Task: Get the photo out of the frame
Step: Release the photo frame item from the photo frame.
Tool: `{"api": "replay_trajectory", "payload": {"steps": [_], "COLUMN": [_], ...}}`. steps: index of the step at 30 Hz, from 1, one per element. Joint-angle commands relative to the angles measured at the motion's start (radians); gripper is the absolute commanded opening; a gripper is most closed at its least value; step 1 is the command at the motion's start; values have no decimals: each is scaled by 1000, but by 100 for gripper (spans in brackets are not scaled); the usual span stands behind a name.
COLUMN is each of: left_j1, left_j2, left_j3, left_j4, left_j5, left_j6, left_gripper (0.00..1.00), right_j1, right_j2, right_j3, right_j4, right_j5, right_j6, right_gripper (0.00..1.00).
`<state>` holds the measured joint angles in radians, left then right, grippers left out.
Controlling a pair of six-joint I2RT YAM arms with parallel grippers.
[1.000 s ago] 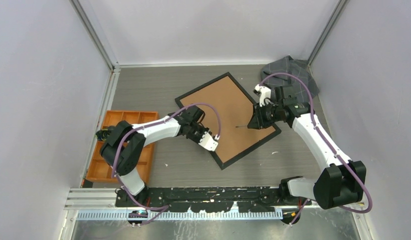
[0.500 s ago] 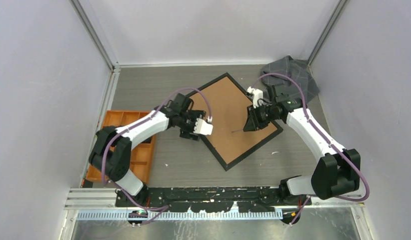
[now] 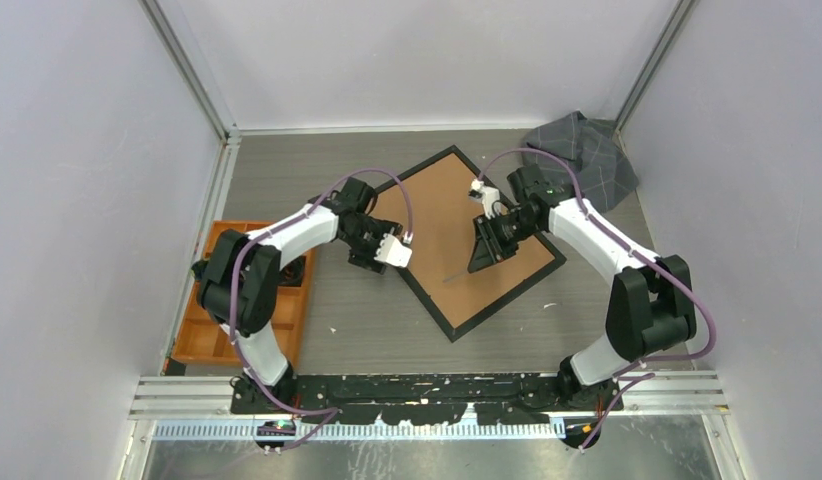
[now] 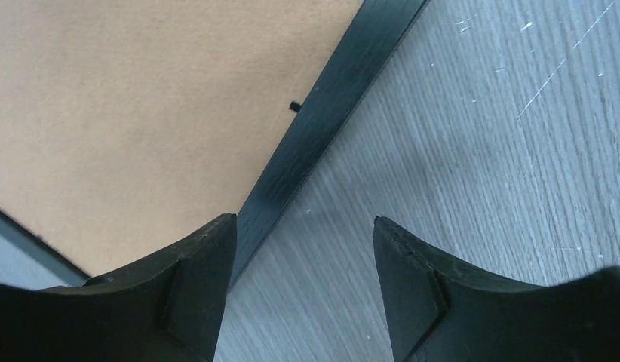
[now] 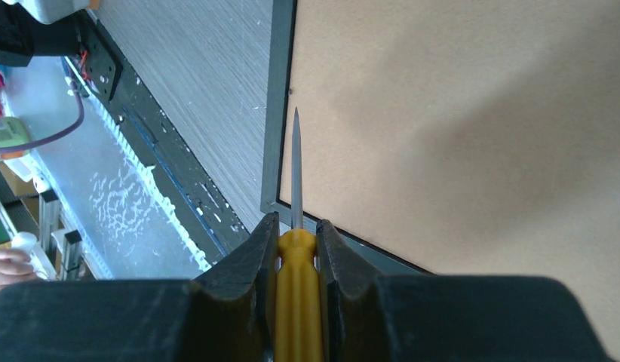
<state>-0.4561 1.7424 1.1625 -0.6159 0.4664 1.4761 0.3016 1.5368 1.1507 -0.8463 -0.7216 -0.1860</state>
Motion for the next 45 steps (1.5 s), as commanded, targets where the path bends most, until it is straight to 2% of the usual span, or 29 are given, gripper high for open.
{"api": "replay_trajectory", "payload": {"steps": [1, 10, 21, 24, 30, 40, 45], "left_j1": [0, -10, -31, -34, -39, -48, -49], "left_j2": [35, 105, 118, 118, 117, 63, 74], "left_j3": [41, 64, 28, 7, -22, -131, -134], "left_j4": [-25, 18, 73, 91, 113, 217, 230], "left_j5": [52, 4, -21, -32, -49, -62, -69], "left_j6": [53, 68, 23, 3, -53, -120, -149], "left_gripper": [67, 66, 55, 48, 43, 40, 39], "right_j1": [34, 51, 98, 108, 112, 122, 141], "right_j2": [-7, 12, 95, 105, 131, 211, 224], "right_j3": [36, 12, 74, 84, 93, 147, 144], "right_j4": [-8, -7, -94, -90, -21, -32, -30], "right_j5": [-30, 40, 36, 43, 63, 28, 33], "right_j6": [-13, -26, -46, -28, 23, 15, 10], "right_gripper": [1, 1, 1, 1, 1, 1, 1]}}
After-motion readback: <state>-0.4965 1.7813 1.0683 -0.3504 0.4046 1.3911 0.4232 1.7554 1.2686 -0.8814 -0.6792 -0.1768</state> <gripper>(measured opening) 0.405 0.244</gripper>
